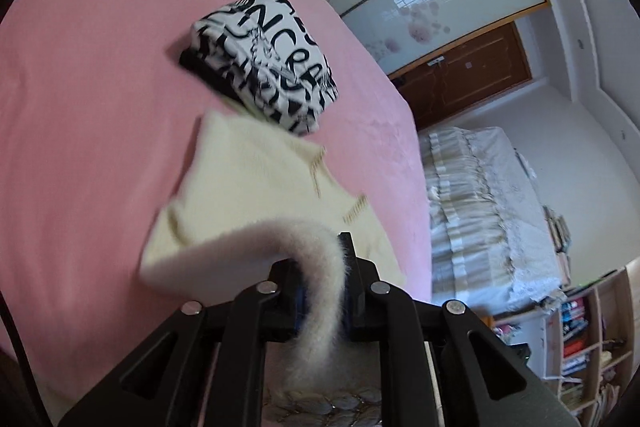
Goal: Fold large clothes
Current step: 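Lift the hem with both tools and fold it toward the collar, then lay the hem down near the collar and open both tools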
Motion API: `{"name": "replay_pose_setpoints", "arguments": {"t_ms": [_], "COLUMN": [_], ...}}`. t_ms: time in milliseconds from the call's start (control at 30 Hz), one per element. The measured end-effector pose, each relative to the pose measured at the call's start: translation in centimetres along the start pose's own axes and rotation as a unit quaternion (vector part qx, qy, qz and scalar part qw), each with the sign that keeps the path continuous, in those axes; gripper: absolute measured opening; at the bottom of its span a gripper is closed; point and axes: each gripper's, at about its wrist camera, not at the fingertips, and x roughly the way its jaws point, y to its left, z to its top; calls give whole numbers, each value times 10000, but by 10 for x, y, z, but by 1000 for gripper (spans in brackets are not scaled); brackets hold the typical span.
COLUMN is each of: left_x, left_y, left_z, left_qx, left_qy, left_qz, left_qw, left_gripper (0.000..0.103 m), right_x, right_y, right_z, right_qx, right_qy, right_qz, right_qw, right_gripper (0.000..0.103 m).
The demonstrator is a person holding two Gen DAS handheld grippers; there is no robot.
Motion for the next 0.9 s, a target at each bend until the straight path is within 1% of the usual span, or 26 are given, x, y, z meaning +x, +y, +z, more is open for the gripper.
{"name": "replay_pose_setpoints", "arguments": {"t_ms": [33,67,100,133,167,200,233,267,300,333,400,467,600,700,800,900], "left_x": [14,33,48,62,73,83,92,102,114,127,149,171,207,229,246,258], "left_y": [0,0,4,7,10,12,14,15,17,19,26,33,40,40,40,41], "left_z": [17,36,49,61,70,78,82,86,91,94,95,93,87,83,83,88], "left_qx": [0,-82,-180,-243,-296,-298,-210,-136,-31,130,375,641,1136,1557,1867,2087], "left_qy": [12,24,59,67,5,-123,-182,-169,-104,-13,132,291,550,711,821,833], "left_qz": [134,265,327,414,583,815,981,1101,1242,1470,1801,2083,2320,2480,2648,2745], "left_qw": [9999,9996,9993,9988,9979,9962,9948,9937,9922,9891,9828,9755,9645,9535,9425,9350], "left_gripper": [18,28,45,54,67,76,79,79,79,79,79,79,79,79,79,79], "right_x": [10,27,44,59,73,85,96,105,112,119,130,143,165,183,199,212], "right_y": [-4,-10,-16,-26,-36,-46,-55,-62,-68,-77,-89,-100,-109,-113,-118,-125], "right_z": [16,38,56,71,82,90,94,99,100,102,102,101,96,96,96,100], "right_qx": [99,248,391,580,792,994,1131,1187,1237,1300,1304,1164,547,45,-275,-592], "right_qy": [12,42,133,222,250,225,202,153,110,48,23,138,368,489,584,681], "right_qz": [-90,-221,-263,-243,-237,-290,-373,-501,-582,-645,-876,-1172,-1812,-2292,-2550,-2838], "right_qw": [9999,9994,9988,9978,9963,9944,9927,9915,9905,9894,9876,9862,9812,9721,9648,9546], "right_gripper": [16,18,22,36,54,59,66,72,74,75,75,75,75,75,75,75]}}
